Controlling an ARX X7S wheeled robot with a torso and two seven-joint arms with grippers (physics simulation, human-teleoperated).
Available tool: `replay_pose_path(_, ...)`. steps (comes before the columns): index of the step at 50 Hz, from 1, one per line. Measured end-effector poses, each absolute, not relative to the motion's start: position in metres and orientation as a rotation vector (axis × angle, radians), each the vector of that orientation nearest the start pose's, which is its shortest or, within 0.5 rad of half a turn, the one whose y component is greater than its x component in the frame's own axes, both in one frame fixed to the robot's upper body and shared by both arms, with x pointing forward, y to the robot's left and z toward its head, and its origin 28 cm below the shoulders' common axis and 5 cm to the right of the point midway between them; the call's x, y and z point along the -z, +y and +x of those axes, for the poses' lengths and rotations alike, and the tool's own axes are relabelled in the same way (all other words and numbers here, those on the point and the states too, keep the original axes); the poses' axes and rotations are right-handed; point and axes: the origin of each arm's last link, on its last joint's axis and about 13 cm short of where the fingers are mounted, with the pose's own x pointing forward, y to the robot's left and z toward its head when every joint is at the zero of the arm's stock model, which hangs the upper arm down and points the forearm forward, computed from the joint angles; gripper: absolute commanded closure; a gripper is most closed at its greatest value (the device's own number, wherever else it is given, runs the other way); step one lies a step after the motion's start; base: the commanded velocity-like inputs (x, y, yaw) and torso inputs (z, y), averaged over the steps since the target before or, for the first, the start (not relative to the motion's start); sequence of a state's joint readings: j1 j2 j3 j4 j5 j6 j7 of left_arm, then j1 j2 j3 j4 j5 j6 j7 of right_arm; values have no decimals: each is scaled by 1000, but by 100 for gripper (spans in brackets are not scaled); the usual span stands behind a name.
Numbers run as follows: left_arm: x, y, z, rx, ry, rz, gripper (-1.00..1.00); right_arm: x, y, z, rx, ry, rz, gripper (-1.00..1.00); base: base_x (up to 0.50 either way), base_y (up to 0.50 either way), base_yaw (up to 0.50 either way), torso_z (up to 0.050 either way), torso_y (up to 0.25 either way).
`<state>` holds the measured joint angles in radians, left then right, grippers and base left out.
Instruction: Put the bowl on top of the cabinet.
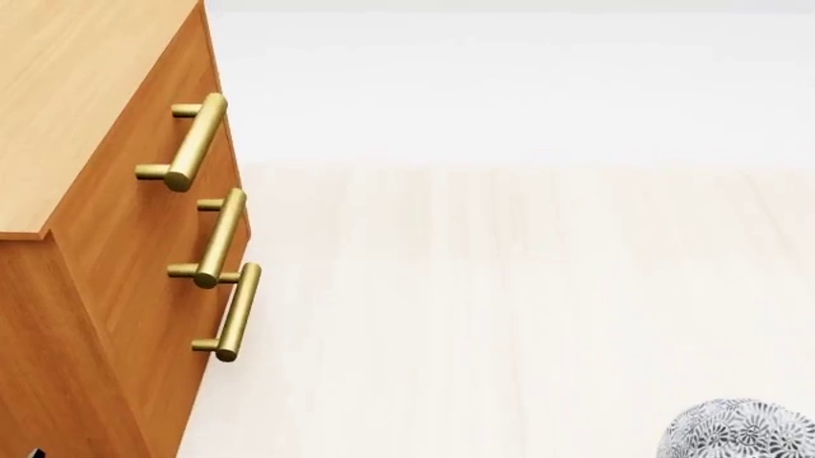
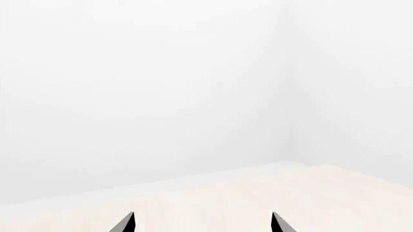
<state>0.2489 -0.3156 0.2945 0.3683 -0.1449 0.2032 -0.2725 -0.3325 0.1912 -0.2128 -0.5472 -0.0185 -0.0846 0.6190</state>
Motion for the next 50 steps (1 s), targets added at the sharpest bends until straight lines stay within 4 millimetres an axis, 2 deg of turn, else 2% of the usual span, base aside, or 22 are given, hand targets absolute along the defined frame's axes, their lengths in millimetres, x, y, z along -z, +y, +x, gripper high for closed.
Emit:
replay_pose_path(5,-51,201,148,111,-239,-4,-100,-81,-90,129,432,-311,60,-100,0,0,0,0,0)
replay_pose_path(29,-48,201,153,104,-223,-1,-100,-91,-115,102,513,-326,395,-100,0,0,0,0,0)
replay_pose_path(50,-48,202,155,97,-217,-2,-100,-91,-125,86,573,-345,614,-100,0,0,0,0,0)
